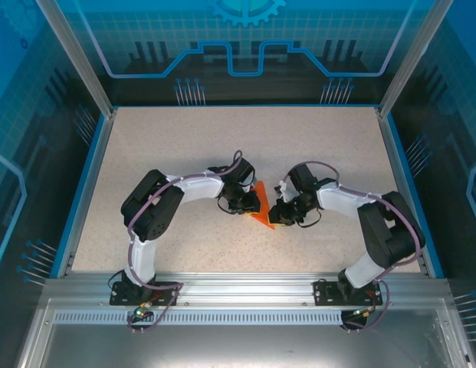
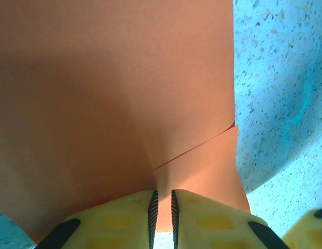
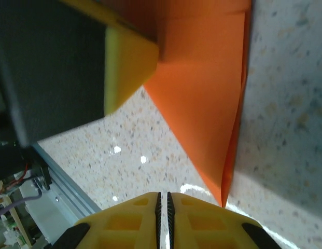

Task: Fold a paper plane with a square sheet of paper (fold left side to right side)
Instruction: Third fold the triangle at the center of the table.

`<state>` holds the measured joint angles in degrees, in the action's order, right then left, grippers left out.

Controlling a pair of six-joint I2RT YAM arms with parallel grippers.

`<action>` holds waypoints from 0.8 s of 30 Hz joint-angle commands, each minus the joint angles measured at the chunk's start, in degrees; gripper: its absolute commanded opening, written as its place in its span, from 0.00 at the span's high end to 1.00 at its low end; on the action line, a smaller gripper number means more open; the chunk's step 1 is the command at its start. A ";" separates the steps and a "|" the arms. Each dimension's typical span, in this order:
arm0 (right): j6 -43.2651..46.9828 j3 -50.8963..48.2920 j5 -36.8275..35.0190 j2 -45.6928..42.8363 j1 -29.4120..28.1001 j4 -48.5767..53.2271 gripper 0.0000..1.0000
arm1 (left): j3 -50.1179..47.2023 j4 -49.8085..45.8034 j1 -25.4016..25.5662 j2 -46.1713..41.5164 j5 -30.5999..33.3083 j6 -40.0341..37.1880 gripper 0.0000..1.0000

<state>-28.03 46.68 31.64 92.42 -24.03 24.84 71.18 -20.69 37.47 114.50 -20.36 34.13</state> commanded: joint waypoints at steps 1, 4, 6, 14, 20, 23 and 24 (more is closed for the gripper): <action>-2.03 1.87 -2.05 3.82 -0.67 0.36 0.86 | 0.14 -2.43 0.44 2.40 3.07 -0.95 0.79; -1.59 1.80 -3.91 5.89 -0.78 2.19 0.87 | 0.15 -2.44 0.49 2.27 3.18 -0.91 0.79; -1.77 0.88 -5.40 6.49 -0.79 2.67 0.87 | 0.18 -2.44 0.49 2.24 3.30 -0.91 0.79; -2.14 -3.09 -10.46 7.25 -0.91 5.07 0.88 | 1.75 -2.80 0.49 0.92 2.87 -1.15 0.78; -2.22 -3.52 -14.09 8.20 -1.69 6.00 0.88 | 2.35 -2.63 0.56 -2.67 1.64 -0.40 0.77; -2.43 -2.93 -15.75 8.64 -1.96 6.45 0.89 | 1.61 -2.87 0.99 -5.60 1.53 -0.34 0.76; -2.47 -2.82 -15.84 8.73 -2.03 6.36 0.89 | 1.19 -2.80 1.24 -6.53 1.33 -0.09 0.77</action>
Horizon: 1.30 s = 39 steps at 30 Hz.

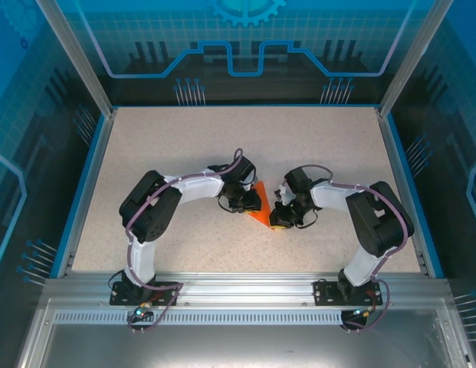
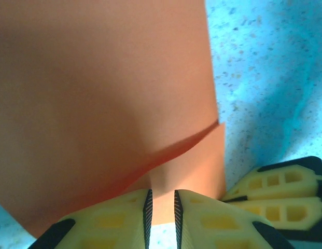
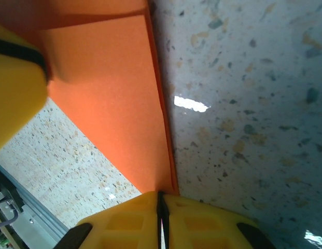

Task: Fold a paper plane with a square sheet of paper (fold left side to right side)
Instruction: Third fold the triangle at the center of the table.

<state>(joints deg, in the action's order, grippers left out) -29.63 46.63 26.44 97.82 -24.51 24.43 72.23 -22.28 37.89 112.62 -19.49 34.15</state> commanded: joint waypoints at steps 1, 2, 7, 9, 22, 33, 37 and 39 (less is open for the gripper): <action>-0.97 -2.69 -10.79 3.43 -1.58 6.71 0.89 | -0.41 -0.88 1.12 -5.31 0.05 0.24 0.76; -1.16 -2.64 -11.03 3.47 -1.68 6.62 0.89 | -0.87 -0.45 1.46 -6.01 -0.44 0.74 0.77; -1.44 -2.42 -11.49 3.76 -2.08 6.42 0.91 | -2.84 1.68 3.35 -6.85 -1.62 2.97 0.80; -1.53 -2.38 -11.73 3.76 -2.11 6.42 0.92 | -2.89 2.32 3.77 -5.89 -2.13 3.54 0.81; -1.41 -2.11 -12.39 3.69 -2.29 7.24 0.93 | -2.34 4.31 4.74 0.21 -4.24 5.40 0.85; -1.05 -1.84 -13.76 4.21 -2.50 8.59 0.93 | -2.86 3.47 3.82 3.54 -2.65 3.53 0.85; -0.99 -1.89 -14.76 4.13 -2.65 9.28 0.93 | -3.30 2.89 2.35 4.19 -1.07 1.95 0.85; -0.97 -2.05 -14.99 3.98 -2.65 9.46 0.93 | -4.29 2.77 1.24 4.02 -0.19 1.17 0.85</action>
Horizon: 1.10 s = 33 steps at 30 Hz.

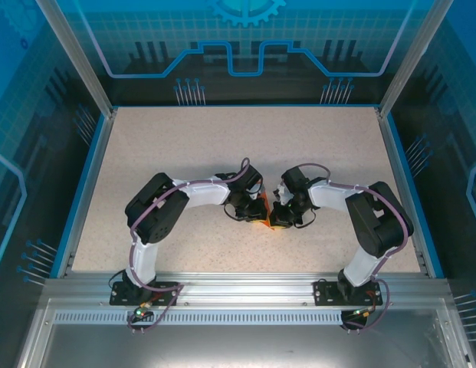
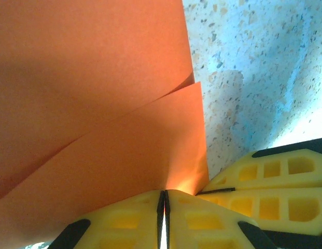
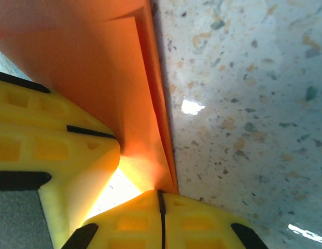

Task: Fold a paper plane with a square sheet of paper (fold left side to right side)
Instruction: Third fold the triangle at the center of the table.

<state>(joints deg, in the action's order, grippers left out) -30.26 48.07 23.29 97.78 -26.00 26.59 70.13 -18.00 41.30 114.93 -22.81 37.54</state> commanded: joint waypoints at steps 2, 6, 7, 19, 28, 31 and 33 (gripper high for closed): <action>-0.41 -3.49 -12.03 3.92 -1.16 7.26 0.93 | -3.34 -1.42 -3.41 1.40 3.63 -2.94 0.85; -0.40 -3.51 -12.07 3.99 -1.16 7.42 0.93 | -4.71 -2.63 -6.55 0.24 4.76 -5.66 0.85; -0.40 -3.59 -12.13 3.92 -1.15 7.44 0.93 | -4.87 -3.21 -7.21 -0.11 5.22 -6.40 0.85; -0.35 -3.78 -11.61 3.06 -1.16 7.17 0.93 | -4.73 -7.36 -15.99 -3.72 6.55 -12.14 0.85; -0.44 -3.51 -11.00 2.48 -1.16 6.81 0.93 | -6.06 -7.15 -13.44 -17.60 3.88 -8.84 0.83; -0.43 -3.51 -10.90 2.49 -1.18 6.63 0.93 | -5.34 -5.63 -9.91 -16.45 1.78 -7.48 0.82; -0.66 -3.46 -10.75 2.50 -1.30 6.38 0.93 | -4.22 -4.54 -7.39 -14.01 1.04 -6.88 0.82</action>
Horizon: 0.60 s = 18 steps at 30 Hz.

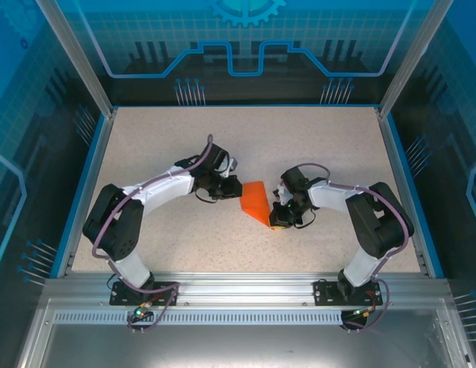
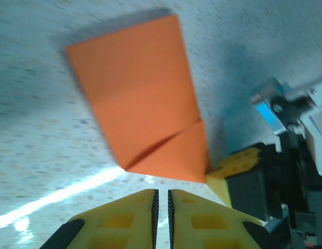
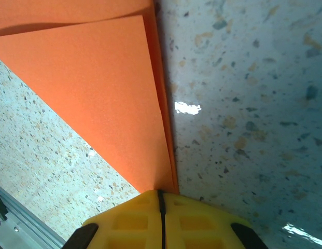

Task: Fold a paper plane with a square sheet of paper (fold left side to right side)
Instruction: Third fold the triangle at the center of the table.

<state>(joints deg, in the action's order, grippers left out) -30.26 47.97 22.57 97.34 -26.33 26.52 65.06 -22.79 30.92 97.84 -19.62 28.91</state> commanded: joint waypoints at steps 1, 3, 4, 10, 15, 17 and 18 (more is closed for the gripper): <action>-0.70 -3.36 -9.85 2.94 -0.99 6.31 0.93 | 1.71 0.75 3.97 4.60 -2.31 1.93 0.82; -0.77 -3.40 -9.76 3.02 -1.16 6.09 0.93 | 3.76 0.83 5.44 8.08 -2.75 2.19 0.82; -0.76 -3.26 -9.70 3.11 -1.24 6.13 0.93 | 4.77 0.97 6.00 9.71 -2.76 2.21 0.83; -1.03 -2.86 -8.96 2.64 -1.58 5.67 0.93 | 7.94 0.78 6.65 15.54 -1.18 1.70 0.83; -2.10 -1.60 -6.63 -0.90 -1.75 6.57 0.93 | 6.88 -0.10 6.67 17.70 0.43 1.16 0.84; -3.10 -0.50 -5.21 -2.87 -2.01 7.39 0.93 | 5.71 0.44 6.65 18.15 0.72 1.37 0.84; -3.88 -0.19 -4.77 -3.89 -2.21 7.36 0.93 | 5.30 0.73 6.69 18.23 0.72 1.48 0.84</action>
<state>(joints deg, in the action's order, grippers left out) -31.79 47.99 20.21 95.48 -27.46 28.03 71.20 -21.54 37.67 114.39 -20.38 30.06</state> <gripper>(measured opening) 0.071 0.164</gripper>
